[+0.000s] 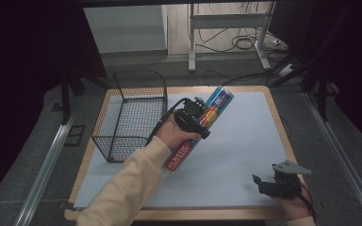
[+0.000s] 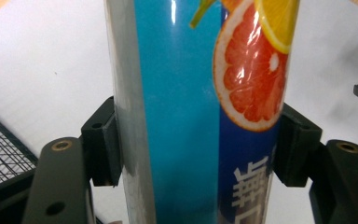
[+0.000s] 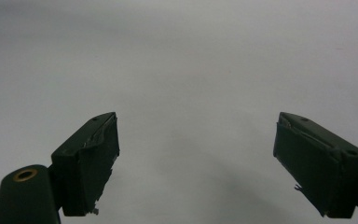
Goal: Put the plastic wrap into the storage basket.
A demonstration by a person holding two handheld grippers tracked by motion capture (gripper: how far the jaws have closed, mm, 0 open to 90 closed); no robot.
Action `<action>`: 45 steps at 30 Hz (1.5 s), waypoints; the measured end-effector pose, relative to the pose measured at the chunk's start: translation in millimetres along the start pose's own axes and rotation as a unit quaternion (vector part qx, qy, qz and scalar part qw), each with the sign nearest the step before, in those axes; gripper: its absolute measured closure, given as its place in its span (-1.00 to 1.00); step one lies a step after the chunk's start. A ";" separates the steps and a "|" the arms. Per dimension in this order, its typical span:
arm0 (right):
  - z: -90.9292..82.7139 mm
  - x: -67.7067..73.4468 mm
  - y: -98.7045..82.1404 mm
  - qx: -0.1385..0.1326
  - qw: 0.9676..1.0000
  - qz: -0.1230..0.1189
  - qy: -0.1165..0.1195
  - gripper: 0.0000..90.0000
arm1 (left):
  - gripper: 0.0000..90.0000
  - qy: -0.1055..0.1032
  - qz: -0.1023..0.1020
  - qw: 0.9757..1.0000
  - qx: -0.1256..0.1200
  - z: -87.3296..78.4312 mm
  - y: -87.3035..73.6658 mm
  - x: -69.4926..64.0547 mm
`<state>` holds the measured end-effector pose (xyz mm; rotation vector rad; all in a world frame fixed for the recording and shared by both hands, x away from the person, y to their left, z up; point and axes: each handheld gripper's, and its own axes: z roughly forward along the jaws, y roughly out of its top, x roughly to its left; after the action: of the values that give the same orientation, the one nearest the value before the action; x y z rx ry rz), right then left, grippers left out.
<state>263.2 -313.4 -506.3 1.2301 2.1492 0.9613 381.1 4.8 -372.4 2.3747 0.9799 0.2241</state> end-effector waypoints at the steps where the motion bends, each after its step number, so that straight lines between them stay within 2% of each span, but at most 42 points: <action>1: 0.1 -0.1 0.0 0.000 1.000 0.000 0.000 -0.67 | -0.29 0.000 0.001 1.000 -0.001 -0.6 0.9 0.4; 13: 0.3 -0.6 -0.2 0.001 1.000 0.003 0.002 -0.67 | -0.29 0.004 -0.003 1.000 -0.013 -9.2 12.7 6.7; 15: 0.6 -0.5 -0.3 0.001 1.000 0.003 0.001 -0.67 | -0.29 0.005 0.001 1.000 -0.015 -11.5 15.6 8.8; 18: 1.0 -0.4 -0.3 0.002 1.000 0.002 0.002 -0.67 | -0.29 0.003 -0.004 1.000 -0.021 -13.0 19.7 10.5; 24: 1.3 -1.1 -0.5 0.002 1.000 0.001 0.002 -0.67 | -0.29 0.008 0.003 1.000 -0.016 -13.3 25.5 15.4; 28: 1.7 -1.0 -0.7 0.004 1.000 0.002 0.002 -0.67 | -0.29 0.007 -0.004 1.000 -0.020 -12.4 28.4 18.6; 37: 1.9 -1.4 -0.6 0.004 1.000 0.002 0.000 -0.67 | -0.29 0.018 -0.004 1.000 -0.014 -12.2 32.9 29.5; 45: 2.3 -2.6 -1.1 0.005 1.000 0.005 -0.001 -0.67 | -0.29 0.021 -0.008 1.000 -0.020 -14.3 39.2 40.2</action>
<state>265.4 -315.3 -508.4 1.2456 2.1509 0.9549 428.5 16.1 -341.0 2.3341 1.0040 0.2872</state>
